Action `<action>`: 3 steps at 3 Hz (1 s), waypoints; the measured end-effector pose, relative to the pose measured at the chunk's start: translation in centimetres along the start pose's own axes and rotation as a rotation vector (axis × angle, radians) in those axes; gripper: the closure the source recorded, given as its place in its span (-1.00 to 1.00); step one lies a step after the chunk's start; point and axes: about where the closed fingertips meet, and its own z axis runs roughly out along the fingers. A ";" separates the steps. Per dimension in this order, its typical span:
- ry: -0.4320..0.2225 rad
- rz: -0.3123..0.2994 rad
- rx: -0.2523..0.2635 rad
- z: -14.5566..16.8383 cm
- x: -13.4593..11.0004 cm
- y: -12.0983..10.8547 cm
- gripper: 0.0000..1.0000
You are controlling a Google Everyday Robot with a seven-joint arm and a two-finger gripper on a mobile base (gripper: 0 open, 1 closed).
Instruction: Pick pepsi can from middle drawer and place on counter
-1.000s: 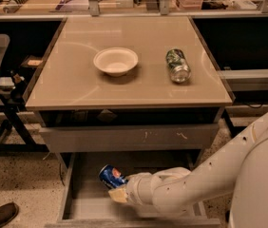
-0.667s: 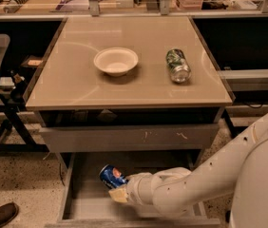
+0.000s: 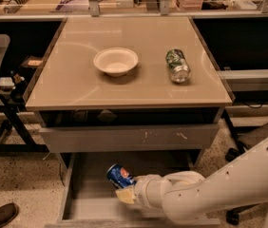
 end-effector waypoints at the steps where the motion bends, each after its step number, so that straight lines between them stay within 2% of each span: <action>1: -0.011 -0.012 0.015 -2.2 -0.5 0.7 1.00; 2: -0.011 -0.063 0.016 -3.5 -2.8 2.8 1.00; 3: -0.013 -0.073 0.021 -3.8 -3.2 2.8 1.00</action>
Offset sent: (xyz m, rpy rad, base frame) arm -0.0210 0.0300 0.0933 -0.0663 -0.0773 0.0831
